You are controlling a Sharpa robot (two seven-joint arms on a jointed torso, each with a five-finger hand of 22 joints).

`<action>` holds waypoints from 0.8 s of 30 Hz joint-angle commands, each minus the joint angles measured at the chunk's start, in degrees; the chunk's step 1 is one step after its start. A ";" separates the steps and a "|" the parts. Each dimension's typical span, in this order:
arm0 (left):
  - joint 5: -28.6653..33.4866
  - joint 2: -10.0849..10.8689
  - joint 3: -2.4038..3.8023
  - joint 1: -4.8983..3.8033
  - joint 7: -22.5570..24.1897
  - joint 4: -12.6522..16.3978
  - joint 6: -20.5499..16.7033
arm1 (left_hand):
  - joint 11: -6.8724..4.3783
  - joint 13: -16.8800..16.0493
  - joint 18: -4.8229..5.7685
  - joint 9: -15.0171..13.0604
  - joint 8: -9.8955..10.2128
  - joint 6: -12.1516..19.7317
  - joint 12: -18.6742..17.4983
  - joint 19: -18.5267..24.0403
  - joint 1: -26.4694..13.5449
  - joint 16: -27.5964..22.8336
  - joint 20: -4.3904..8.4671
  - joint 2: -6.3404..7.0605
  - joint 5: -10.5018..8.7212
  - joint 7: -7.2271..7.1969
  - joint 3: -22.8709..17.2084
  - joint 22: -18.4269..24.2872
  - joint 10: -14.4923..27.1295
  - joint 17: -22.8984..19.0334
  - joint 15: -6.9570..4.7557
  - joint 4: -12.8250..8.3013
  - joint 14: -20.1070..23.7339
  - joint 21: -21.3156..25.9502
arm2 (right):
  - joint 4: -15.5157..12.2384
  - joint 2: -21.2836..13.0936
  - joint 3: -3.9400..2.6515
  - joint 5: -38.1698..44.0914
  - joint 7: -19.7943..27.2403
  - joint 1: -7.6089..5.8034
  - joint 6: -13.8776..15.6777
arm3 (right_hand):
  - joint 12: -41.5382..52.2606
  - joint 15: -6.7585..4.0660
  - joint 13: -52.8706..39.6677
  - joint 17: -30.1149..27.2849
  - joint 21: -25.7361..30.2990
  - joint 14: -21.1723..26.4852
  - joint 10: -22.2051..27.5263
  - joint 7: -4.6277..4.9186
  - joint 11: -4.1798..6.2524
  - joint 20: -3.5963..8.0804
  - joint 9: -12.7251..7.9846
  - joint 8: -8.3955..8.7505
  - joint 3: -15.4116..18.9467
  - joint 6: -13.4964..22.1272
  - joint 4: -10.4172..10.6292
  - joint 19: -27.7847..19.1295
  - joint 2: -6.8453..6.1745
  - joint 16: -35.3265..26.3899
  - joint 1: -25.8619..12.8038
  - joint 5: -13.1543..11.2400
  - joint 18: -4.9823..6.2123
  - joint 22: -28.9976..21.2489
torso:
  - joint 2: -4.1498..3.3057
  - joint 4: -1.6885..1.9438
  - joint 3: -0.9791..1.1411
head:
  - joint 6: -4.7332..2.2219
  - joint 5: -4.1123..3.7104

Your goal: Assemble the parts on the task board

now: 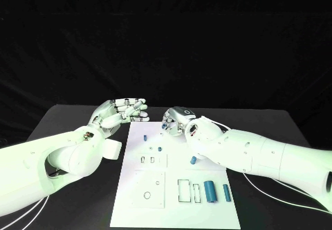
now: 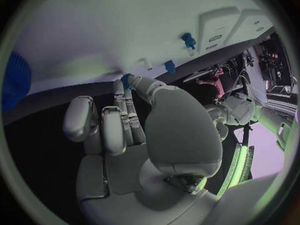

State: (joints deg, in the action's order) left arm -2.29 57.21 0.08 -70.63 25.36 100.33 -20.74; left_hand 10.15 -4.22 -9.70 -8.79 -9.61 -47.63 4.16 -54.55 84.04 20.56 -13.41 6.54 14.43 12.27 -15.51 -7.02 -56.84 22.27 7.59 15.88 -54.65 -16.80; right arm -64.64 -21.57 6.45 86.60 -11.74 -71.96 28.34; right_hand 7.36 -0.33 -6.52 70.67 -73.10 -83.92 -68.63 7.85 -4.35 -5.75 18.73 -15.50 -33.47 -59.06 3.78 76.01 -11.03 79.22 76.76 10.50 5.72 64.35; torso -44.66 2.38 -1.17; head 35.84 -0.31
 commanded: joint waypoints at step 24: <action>0.09 0.07 0.04 -0.34 -0.04 -0.02 1.33 | 0.35 0.03 -0.62 -0.10 0.14 -0.24 -0.29 0.37 0.51 0.32 -0.02 0.23 -0.22 1.09 -0.48 -0.10 -0.24 0.19 0.08 0.13 0.76 -0.33 | -1.15 -1.47 0.03 0.16 0.29 -0.07 -0.83 | -0.61 2.02 1.83 -9.95 11.36 0.48 11.75 1.16 -2.22 -1.69 0.03 5.60 19.99 9.20 4.04 -7.19 -0.71 -5.88 2.86 0.94 2.19 -11.99 | 0.00 -0.20 0.10 | -0.10 0.23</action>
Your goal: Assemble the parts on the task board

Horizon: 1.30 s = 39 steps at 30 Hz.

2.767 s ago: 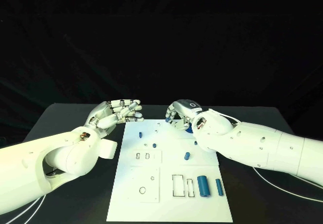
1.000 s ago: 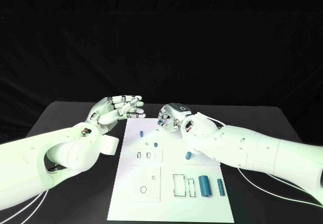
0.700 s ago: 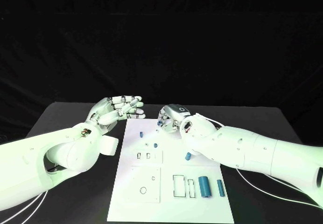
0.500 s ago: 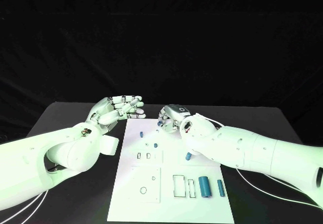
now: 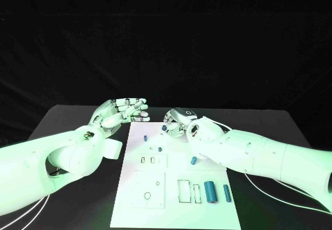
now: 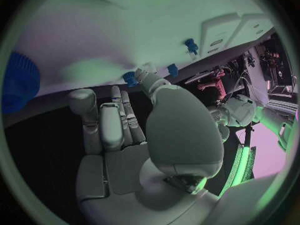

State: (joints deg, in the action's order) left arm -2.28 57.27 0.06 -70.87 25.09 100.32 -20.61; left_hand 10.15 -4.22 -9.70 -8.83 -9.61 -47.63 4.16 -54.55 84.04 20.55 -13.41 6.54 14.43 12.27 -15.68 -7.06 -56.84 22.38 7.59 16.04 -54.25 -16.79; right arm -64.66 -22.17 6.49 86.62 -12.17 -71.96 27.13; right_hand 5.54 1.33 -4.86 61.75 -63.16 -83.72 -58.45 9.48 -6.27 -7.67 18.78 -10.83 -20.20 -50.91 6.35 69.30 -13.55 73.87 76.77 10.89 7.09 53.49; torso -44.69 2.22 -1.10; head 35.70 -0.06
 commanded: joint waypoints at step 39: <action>0.29 0.22 0.00 -0.02 0.50 -2.27 1.83 | 0.35 0.03 -0.62 -0.07 0.14 -0.25 -0.29 0.50 0.48 0.33 -0.05 0.26 -0.23 1.07 -0.38 -0.06 -0.25 0.16 0.11 0.02 0.58 -0.33 | -10.26 -18.83 -1.32 -13.75 -0.92 -3.70 -11.12 | 77.12 -0.94 -74.38 27.60 -14.19 -6.14 -24.04 -0.11 1.70 1.36 2.47 -0.05 19.50 0.87 10.32 11.48 2.63 15.89 6.88 1.78 -3.40 21.32 | 1.36 -1.80 0.27 | 0.20 0.89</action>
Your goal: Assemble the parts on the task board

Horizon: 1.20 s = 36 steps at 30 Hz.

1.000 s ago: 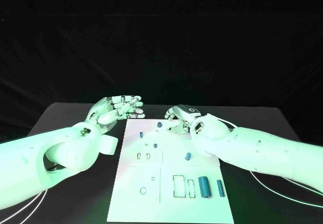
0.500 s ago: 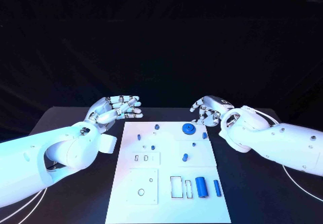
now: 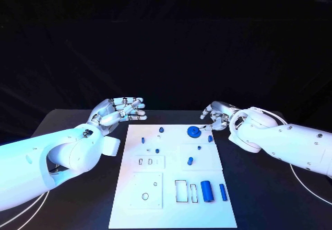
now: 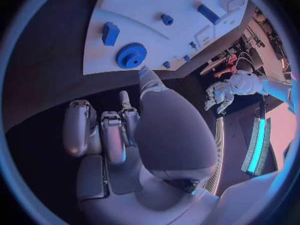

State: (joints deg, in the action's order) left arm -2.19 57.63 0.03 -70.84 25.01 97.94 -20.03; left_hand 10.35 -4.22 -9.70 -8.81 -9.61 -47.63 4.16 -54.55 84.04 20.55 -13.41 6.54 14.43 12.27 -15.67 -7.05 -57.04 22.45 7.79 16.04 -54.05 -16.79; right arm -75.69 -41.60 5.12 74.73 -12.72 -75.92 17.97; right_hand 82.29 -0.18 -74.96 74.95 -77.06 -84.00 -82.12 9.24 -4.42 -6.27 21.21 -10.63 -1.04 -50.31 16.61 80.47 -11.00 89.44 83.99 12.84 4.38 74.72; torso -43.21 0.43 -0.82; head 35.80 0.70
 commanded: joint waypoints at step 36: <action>0.08 -0.34 0.04 -0.06 0.46 0.23 1.38 | 0.13 0.03 -0.61 -0.12 0.13 -0.30 -0.26 0.63 0.51 0.36 -0.08 0.28 -0.22 1.03 -0.50 -0.07 -0.11 0.21 -0.07 0.03 0.60 -0.34 | 5.94 5.86 0.70 -0.70 -0.27 2.55 -2.01 | 1.74 0.58 -6.39 15.05 -2.36 -6.00 -1.45 -0.05 -0.02 -0.18 0.46 -1.43 -1.94 -1.20 -0.22 1.65 2.58 0.56 1.98 -0.11 -1.19 2.78 | -0.18 0.15 0.04 | 1.06 0.22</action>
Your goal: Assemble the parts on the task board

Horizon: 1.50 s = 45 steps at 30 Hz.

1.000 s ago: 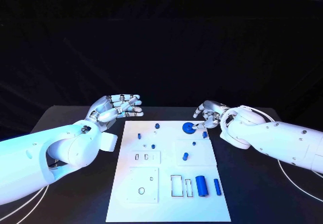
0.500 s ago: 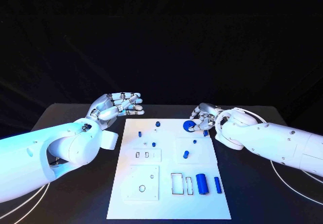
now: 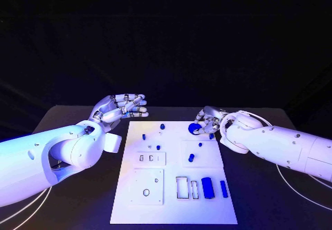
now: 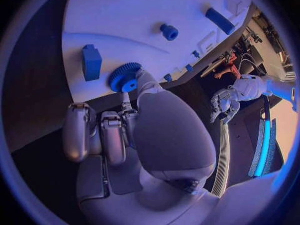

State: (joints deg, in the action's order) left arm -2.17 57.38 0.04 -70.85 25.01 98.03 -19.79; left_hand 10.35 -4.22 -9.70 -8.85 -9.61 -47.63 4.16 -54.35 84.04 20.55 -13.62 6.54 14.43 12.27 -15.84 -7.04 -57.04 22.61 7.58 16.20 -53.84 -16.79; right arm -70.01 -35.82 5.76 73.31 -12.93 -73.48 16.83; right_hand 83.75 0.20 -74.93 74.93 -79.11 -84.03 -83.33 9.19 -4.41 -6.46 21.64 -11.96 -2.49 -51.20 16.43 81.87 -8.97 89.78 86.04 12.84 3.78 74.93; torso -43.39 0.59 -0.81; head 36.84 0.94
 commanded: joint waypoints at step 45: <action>0.06 -0.57 0.04 -0.05 0.18 0.12 1.35 | 0.15 0.04 -0.63 -0.10 0.15 -0.31 -0.27 0.58 0.50 0.46 0.08 0.32 -0.23 1.04 -0.49 -0.10 -0.10 0.25 0.17 -0.10 0.65 -0.38 | -10.94 3.28 0.02 17.42 -0.43 0.31 11.56 | 1.29 -1.15 -8.73 15.07 -2.86 -5.97 -2.00 -1.58 1.49 1.25 0.01 -2.05 -23.85 -5.60 -3.67 2.02 -1.91 0.22 -1.88 -1.35 -1.32 6.47 | -0.05 0.01 0.03 | -0.25 0.49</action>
State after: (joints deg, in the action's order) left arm -2.17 56.98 0.04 -70.85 24.89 98.03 -19.65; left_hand 10.35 -4.22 -9.70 -8.90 -9.61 -47.63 4.16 -54.13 84.27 20.84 -13.40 6.76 14.43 12.27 -16.00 -7.09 -57.04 22.81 7.90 16.04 -53.53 -16.79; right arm -80.86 -32.95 5.81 86.40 -12.29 -73.27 25.87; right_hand 84.65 -0.64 -74.91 74.91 -81.71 -84.03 -83.93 8.73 -3.38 -5.23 20.35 -11.89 -25.97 -53.72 12.70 83.52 -10.87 89.78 84.57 11.49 3.04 74.90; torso -43.40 0.63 -0.76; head 36.55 1.38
